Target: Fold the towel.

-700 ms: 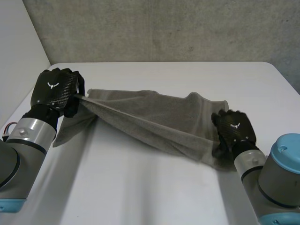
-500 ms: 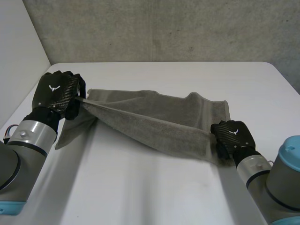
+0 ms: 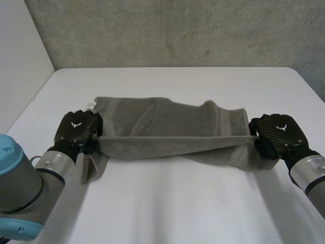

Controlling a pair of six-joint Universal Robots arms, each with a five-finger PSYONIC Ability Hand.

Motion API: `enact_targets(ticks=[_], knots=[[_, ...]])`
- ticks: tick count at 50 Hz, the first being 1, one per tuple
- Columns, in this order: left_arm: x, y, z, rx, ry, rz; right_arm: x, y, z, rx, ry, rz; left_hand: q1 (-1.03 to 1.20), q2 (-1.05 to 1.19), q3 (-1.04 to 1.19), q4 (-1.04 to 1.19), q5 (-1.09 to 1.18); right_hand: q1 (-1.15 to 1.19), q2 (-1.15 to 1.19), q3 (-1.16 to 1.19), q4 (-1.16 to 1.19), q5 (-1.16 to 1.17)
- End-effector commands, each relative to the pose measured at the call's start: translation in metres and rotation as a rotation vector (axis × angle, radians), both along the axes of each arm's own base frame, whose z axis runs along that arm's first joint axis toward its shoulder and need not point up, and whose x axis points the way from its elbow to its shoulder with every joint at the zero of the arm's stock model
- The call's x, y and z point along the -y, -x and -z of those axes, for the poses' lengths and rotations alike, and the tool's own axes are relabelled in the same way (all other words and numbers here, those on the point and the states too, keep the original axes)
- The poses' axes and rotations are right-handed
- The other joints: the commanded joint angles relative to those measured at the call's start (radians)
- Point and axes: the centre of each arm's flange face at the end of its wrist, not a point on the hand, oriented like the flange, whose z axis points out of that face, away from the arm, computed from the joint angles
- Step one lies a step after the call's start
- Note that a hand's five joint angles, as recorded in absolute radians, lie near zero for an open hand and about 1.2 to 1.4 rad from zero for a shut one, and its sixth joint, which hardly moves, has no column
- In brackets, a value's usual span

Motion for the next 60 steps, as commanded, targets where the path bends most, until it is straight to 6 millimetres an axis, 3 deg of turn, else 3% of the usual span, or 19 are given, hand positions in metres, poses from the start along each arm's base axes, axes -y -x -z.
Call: enact_targets(ticks=[1, 6, 19, 26, 40, 60], knots=[[-0.001, 0.000, 0.015, 0.098, -0.012, 0.013, 0.001, -0.001, 0.001, 0.000, 0.000, -0.011, -0.098, -0.096, -0.097, -0.095, -0.099, 0.058, 0.060, 0.056, 0.055, 0.056], [-0.003, -0.001, 0.020, 0.122, -0.020, 0.017, 0.003, 0.002, 0.000, 0.001, 0.003, -0.002, -0.289, -0.287, -0.288, -0.287, -0.291, 0.058, 0.060, 0.056, 0.055, 0.056], [-0.009, 0.004, 0.020, 0.098, -0.031, 0.031, 0.014, 0.020, -0.002, 0.006, 0.015, 0.068, -0.348, -0.346, -0.347, -0.345, -0.349, 0.058, 0.060, 0.056, 0.055, 0.056], [-0.014, 0.016, 0.016, -0.004, -0.056, 0.057, 0.020, 0.036, -0.024, 0.051, 0.067, 0.137, -0.383, -0.382, -0.382, -0.381, -0.385, 0.058, 0.060, 0.056, 0.055, 0.056], [-0.027, 0.042, 0.027, -0.040, -0.108, 0.139, 0.012, 0.034, -0.028, 0.085, 0.067, 0.129, -0.380, -0.379, -0.379, -0.378, -0.382, 0.058, 0.060, 0.056, 0.055, 0.056], [-0.023, 0.046, 0.040, -0.022, -0.123, 0.133, 0.016, 0.041, -0.035, 0.091, 0.093, 0.169, -0.363, -0.361, -0.362, -0.360, -0.364, 0.058, 0.060, 0.056, 0.055, 0.056]])
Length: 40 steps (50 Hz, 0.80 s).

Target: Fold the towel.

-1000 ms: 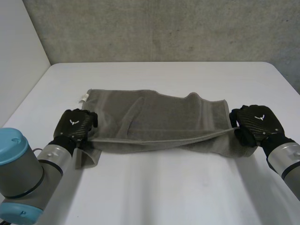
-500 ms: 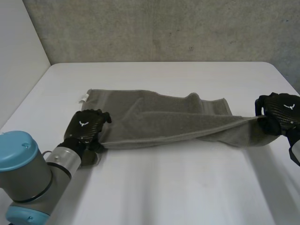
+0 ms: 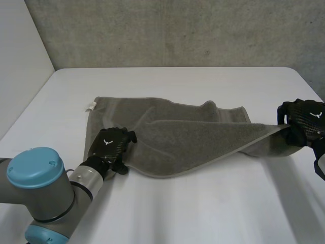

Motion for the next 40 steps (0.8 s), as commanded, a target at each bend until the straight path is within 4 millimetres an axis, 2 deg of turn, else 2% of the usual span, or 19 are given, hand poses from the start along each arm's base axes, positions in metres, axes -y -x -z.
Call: enact_targets(ticks=[1, 5, 10, 17, 25, 27, 28, 29, 30, 31, 35, 40], knots=[[0.006, 0.000, 0.004, 0.008, 0.003, -0.019, 0.004, 0.008, -0.007, 0.008, 0.025, 0.038, 0.097, 0.096, 0.096, 0.097, 0.099, 0.056, 0.060, 0.056, 0.054, 0.056], [0.011, -0.003, 0.004, 0.046, 0.025, -0.063, 0.006, 0.015, -0.011, 0.020, 0.034, 0.061, 0.120, 0.120, 0.120, 0.121, 0.123, 0.056, 0.060, 0.056, 0.054, 0.056], [0.020, -0.014, 0.001, 0.180, 0.109, -0.154, 0.009, 0.020, -0.015, 0.038, 0.045, 0.081, 0.123, 0.123, 0.123, 0.124, 0.126, 0.056, 0.060, 0.056, 0.054, 0.056], [0.025, -0.027, -0.004, 0.224, 0.122, -0.200, 0.010, 0.023, -0.015, 0.037, 0.044, 0.089, 0.138, 0.138, 0.138, 0.138, 0.141, 0.056, 0.060, 0.056, 0.054, 0.056], [0.019, -0.036, -0.012, 0.229, 0.126, -0.211, 0.009, 0.022, -0.014, 0.037, 0.039, 0.086, 0.147, 0.146, 0.146, 0.147, 0.149, 0.056, 0.060, 0.056, 0.054, 0.056], [0.017, -0.036, -0.014, 0.227, 0.129, -0.212, 0.009, 0.021, -0.014, 0.037, 0.039, 0.080, 0.196, 0.196, 0.196, 0.197, 0.199, 0.056, 0.060, 0.056, 0.054, 0.056], [0.015, -0.037, -0.016, 0.227, 0.129, -0.210, 0.009, 0.021, -0.014, 0.036, 0.040, 0.072, 0.348, 0.347, 0.347, 0.348, 0.350, 0.056, 0.060, 0.056, 0.054, 0.056], [0.013, -0.037, -0.016, 0.226, 0.127, -0.207, 0.009, 0.021, -0.014, 0.036, 0.040, 0.072, 0.680, 0.680, 0.680, 0.681, 0.683, 0.056, 0.060, 0.056, 0.054, 0.056], [0.013, -0.037, -0.016, 0.226, 0.127, -0.207, 0.009, 0.020, -0.015, 0.033, 0.042, 0.069, 0.684, 0.684, 0.684, 0.685, 0.687, 0.056, 0.060, 0.056, 0.054, 0.056], [0.012, -0.037, -0.016, 0.223, 0.125, -0.199, 0.008, 0.019, -0.015, 0.033, 0.042, 0.065, 0.858, 0.858, 0.858, 0.859, 0.861, 0.056, 0.060, 0.056, 0.054, 0.056], [0.010, -0.034, -0.016, 0.218, 0.118, -0.158, 0.009, 0.018, -0.016, 0.024, 0.046, 0.058, 0.860, 0.859, 0.859, 0.860, 0.862, 0.056, 0.060, 0.056, 0.054, 0.056], [0.005, -0.038, -0.025, 0.226, 0.077, -0.115, 0.007, 0.017, -0.019, -0.014, 0.032, 0.049, 0.860, 0.859, 0.859, 0.860, 0.862, 0.056, 0.060, 0.056, 0.054, 0.056]])
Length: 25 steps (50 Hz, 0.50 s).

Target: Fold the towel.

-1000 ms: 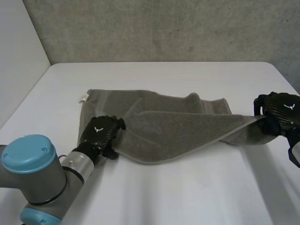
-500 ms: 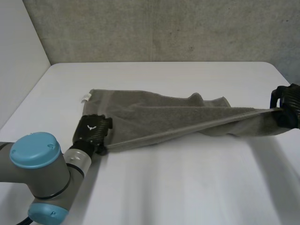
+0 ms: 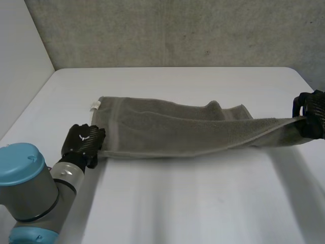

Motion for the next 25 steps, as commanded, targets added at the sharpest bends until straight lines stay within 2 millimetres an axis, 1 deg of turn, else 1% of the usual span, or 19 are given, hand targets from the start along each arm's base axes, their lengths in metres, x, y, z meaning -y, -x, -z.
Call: enact_targets(ticks=[1, 2, 3, 5, 6, 7, 8, 9, 10, 11, 12, 13, 14, 15, 16, 17, 19, 23, 25], knots=[[-0.004, -0.008, -0.016, 0.005, -0.058, 0.037, -0.002, -0.002, -0.005, -0.071, -0.020, -0.020, 0.225, 0.195, 0.195, 0.196, 0.215, 0.055, 0.060, 0.053, 0.054, 0.056], [-0.003, -0.013, -0.025, 0.002, -0.062, 0.023, -0.002, -0.002, -0.005, -0.071, -0.020, -0.021, 0.225, 0.195, 0.195, 0.196, 0.215, 0.055, 0.060, 0.053, 0.054, 0.056], [-0.003, -0.013, -0.025, 0.002, -0.062, 0.023, -0.001, -0.003, -0.008, -0.105, -0.029, -0.038, 0.225, 0.195, 0.195, 0.196, 0.215, 0.055, 0.060, 0.053, 0.054, 0.056], [0.000, -0.026, -0.045, -0.006, -0.059, -0.008, -0.004, -0.005, -0.009, -0.149, -0.053, -0.063, 0.225, 0.195, 0.195, 0.196, 0.215, 0.055, 0.060, 0.053, 0.054, 0.056], [0.000, -0.026, -0.046, -0.006, -0.059, -0.008, -0.006, -0.007, -0.012, -0.195, -0.079, -0.090, 0.225, 0.195, 0.195, 0.196, 0.215, 0.055, 0.060, 0.053, 0.054, 0.056], [0.000, -0.031, -0.060, -0.012, -0.037, -0.020, -0.009, -0.008, -0.015, -0.240, -0.108, -0.114, 0.225, 0.195, 0.195, 0.196, 0.215, 0.055, 0.060, 0.053, 0.054, 0.056], [-0.003, -0.034, -0.077, -0.023, -0.005, -0.023, -0.009, -0.008, -0.015, -0.240, -0.108, -0.115, 0.225, 0.195, 0.195, 0.196, 0.215, 0.055, 0.060, 0.053, 0.054, 0.056], [-0.003, -0.034, -0.077, -0.023, -0.004, -0.024, -0.013, -0.009, -0.018, -0.288, -0.142, -0.139, 0.225, 0.195, 0.195, 0.196, 0.215, 0.055, 0.060, 0.053, 0.054, 0.056], [-0.008, -0.037, -0.096, -0.035, 0.032, -0.021, -0.017, -0.009, -0.022, -0.329, -0.169, -0.158, 0.225, 0.195, 0.195, 0.196, 0.215, 0.055, 0.060, 0.053, 0.054, 0.056], [-0.012, -0.038, -0.108, -0.043, 0.050, -0.012, -0.021, -0.010, -0.026, -0.373, -0.199, -0.177, 0.225, 0.195, 0.195, 0.196, 0.215, 0.055, 0.060, 0.053, 0.054, 0.056], [-0.012, -0.038, -0.108, -0.043, 0.050, -0.012, -0.021, -0.010, -0.026, -0.374, -0.199, -0.177, 0.225, 0.195, 0.195, 0.196, 0.215, 0.055, 0.060, 0.053, 0.054, 0.056], [-0.019, -0.039, -0.121, -0.052, 0.074, 0.001, -0.024, -0.011, -0.033, -0.406, -0.214, -0.192, 0.225, 0.195, 0.195, 0.196, 0.215, 0.055, 0.060, 0.053, 0.054, 0.056], [-0.024, -0.041, -0.129, -0.058, 0.087, 0.008, -0.024, -0.011, -0.033, -0.407, -0.214, -0.192, 0.225, 0.195, 0.195, 0.196, 0.215, 0.055, 0.060, 0.053, 0.054, 0.056], [-0.024, -0.041, -0.129, -0.058, 0.087, 0.008, -0.028, -0.011, -0.041, -0.439, -0.220, -0.204, 0.225, 0.195, 0.195, 0.196, 0.215, 0.055, 0.060, 0.053, 0.054, 0.056], [-0.028, -0.041, -0.135, -0.063, 0.097, 0.014, -0.033, -0.013, -0.050, -0.468, -0.219, -0.215, 0.225, 0.195, 0.195, 0.196, 0.215, 0.055, 0.060, 0.053, 0.054, 0.056], [-0.033, -0.042, -0.141, -0.063, 0.104, 0.019, -0.033, -0.013, -0.050, -0.468, -0.219, -0.215, 0.225, 0.195, 0.195, 0.196, 0.215, 0.055, 0.060, 0.053, 0.054, 0.056], [-0.037, -0.043, -0.143, -0.062, 0.105, 0.021, -0.041, -0.015, -0.062, -0.501, -0.233, -0.240, 0.225, 0.195, 0.195, 0.196, 0.215, 0.055, 0.060, 0.053, 0.054, 0.056], [-0.041, -0.043, -0.142, -0.058, 0.087, 0.022, -0.043, -0.014, -0.071, -0.529, -0.255, -0.257, 0.225, 0.195, 0.195, 0.196, 0.215, 0.055, 0.060, 0.053, 0.054, 0.056], [-0.040, -0.044, -0.137, -0.054, 0.073, 0.019, -0.044, -0.014, -0.075, -0.553, -0.258, -0.267, 0.225, 0.195, 0.195, 0.196, 0.215, 0.055, 0.060, 0.053, 0.054, 0.056]])
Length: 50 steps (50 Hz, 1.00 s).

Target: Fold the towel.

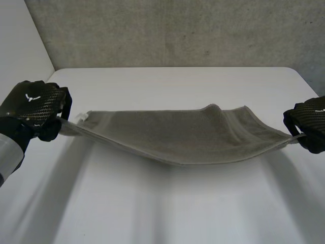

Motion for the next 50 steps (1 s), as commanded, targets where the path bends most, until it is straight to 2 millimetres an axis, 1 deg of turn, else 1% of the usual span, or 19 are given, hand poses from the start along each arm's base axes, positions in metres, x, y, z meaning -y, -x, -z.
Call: enact_targets(ticks=[1, 6, 9, 10, 12, 15, 17, 18, 20, 21, 22, 28, 33, 39, 40, 41, 42, 44, 50], knots=[[-0.005, -0.001, 0.004, 0.008, -0.027, 0.003, -0.006, 0.000, -0.017, -0.083, -0.030, -0.046, 0.211, 0.180, 0.179, 0.178, 0.202, 0.055, 0.060, 0.053, 0.054, 0.056], [0.005, -0.002, 0.026, 0.024, -0.108, -0.008, 0.006, 0.002, 0.004, -0.166, -0.108, -0.089, 0.211, 0.180, 0.179, 0.178, 0.202, 0.055, 0.060, 0.053, 0.054, 0.056], [0.029, 0.001, 0.066, 0.053, -0.225, -0.012, 0.019, 0.001, 0.022, -0.180, -0.174, -0.102, 0.211, 0.180, 0.179, 0.178, 0.202, 0.055, 0.060, 0.053, 0.054, 0.056], [0.029, 0.001, 0.066, 0.053, -0.226, -0.011, 0.026, -0.003, 0.030, -0.182, -0.192, -0.109, 0.211, 0.180, 0.179, 0.178, 0.202, 0.055, 0.060, 0.053, 0.054, 0.056], [0.048, 0.004, 0.084, 0.086, -0.237, -0.003, 0.031, -0.008, 0.036, -0.178, -0.211, -0.116, 0.211, 0.180, 0.179, 0.178, 0.202, 0.055, 0.060, 0.053, 0.054, 0.056], [0.056, 0.006, 0.089, 0.094, -0.231, -0.001, 0.045, -0.026, 0.049, -0.160, -0.230, -0.140, 0.211, 0.180, 0.179, 0.178, 0.202, 0.055, 0.060, 0.053, 0.054, 0.056], [0.083, 0.012, 0.098, 0.095, -0.194, 0.000, 0.063, -0.033, 0.057, -0.118, -0.215, -0.114, 0.211, 0.180, 0.179, 0.178, 0.202, 0.055, 0.060, 0.053, 0.054, 0.056], [0.083, 0.012, 0.098, 0.095, -0.194, 0.000, 0.063, -0.033, 0.057, -0.117, -0.215, -0.114, 0.211, 0.180, 0.179, 0.178, 0.202, 0.055, 0.060, 0.053, 0.054, 0.056], [0.107, 0.018, 0.100, 0.082, -0.136, 0.000, 0.074, -0.035, 0.061, -0.094, -0.194, -0.093, 0.211, 0.180, 0.179, 0.178, 0.202, 0.055, 0.060, 0.053, 0.054, 0.056], [0.107, 0.018, 0.100, 0.082, -0.136, -0.001, 0.085, -0.037, 0.065, -0.069, -0.167, -0.078, 0.211, 0.180, 0.179, 0.178, 0.202, 0.055, 0.060, 0.053, 0.054, 0.056], [0.119, 0.021, 0.100, 0.076, -0.106, 0.001, 0.097, -0.038, 0.068, -0.046, -0.132, -0.061, 0.211, 0.180, 0.179, 0.178, 0.202, 0.055, 0.060, 0.053, 0.054, 0.056], [0.160, 0.032, 0.109, 0.070, -0.039, -0.024, 0.124, -0.051, 0.074, 0.012, -0.043, -0.023, 0.211, 0.180, 0.179, 0.178, 0.202, 0.055, 0.060, 0.053, 0.054, 0.056], [0.183, 0.034, 0.115, 0.067, -0.011, -0.059, 0.155, -0.062, 0.080, 0.031, 0.069, 0.026, 0.211, 0.180, 0.179, 0.178, 0.202, 0.055, 0.060, 0.053, 0.054, 0.056], [0.195, 0.040, 0.122, 0.062, 0.002, -0.052, 0.174, -0.075, 0.084, 0.027, 0.152, 0.050, 0.211, 0.180, 0.179, 0.178, 0.202, 0.055, 0.060, 0.053, 0.054, 0.056], [0.198, 0.041, 0.127, 0.066, -0.001, -0.050, 0.179, -0.077, 0.085, 0.019, 0.168, 0.070, -0.160, -0.192, -0.192, -0.194, -0.170, -0.973, -0.968, -0.975, -0.974, -0.972], [0.198, 0.041, 0.127, 0.066, -0.001, -0.050, 0.179, -0.077, 0.085, 0.019, 0.168, 0.070, -0.164, -0.196, -0.196, -0.197, -0.173, -0.983, -0.978, -0.985, -0.984, -0.982], [0.199, 0.043, 0.131, 0.068, -0.005, -0.048, 0.181, -0.081, 0.090, 0.010, 0.168, 0.081, -1.010, -1.042, -1.042, -1.044, -1.020, -1.167, -1.162, -1.169, -1.168, -1.166], [0.198, 0.045, 0.132, 0.068, -0.008, -0.042, 0.180, -0.086, 0.092, 0.004, 0.169, 0.085, -0.939, -0.971, -0.971, -0.972, -0.948, -1.167, -1.162, -1.169, -1.168, -1.166], [0.192, 0.045, 0.137, 0.073, -0.036, -0.046, 0.170, -0.089, 0.086, 0.014, 0.156, 0.098, -1.010, -1.042, -1.042, -1.044, -1.020, -1.167, -1.162, -1.169, -1.168, -1.166]])
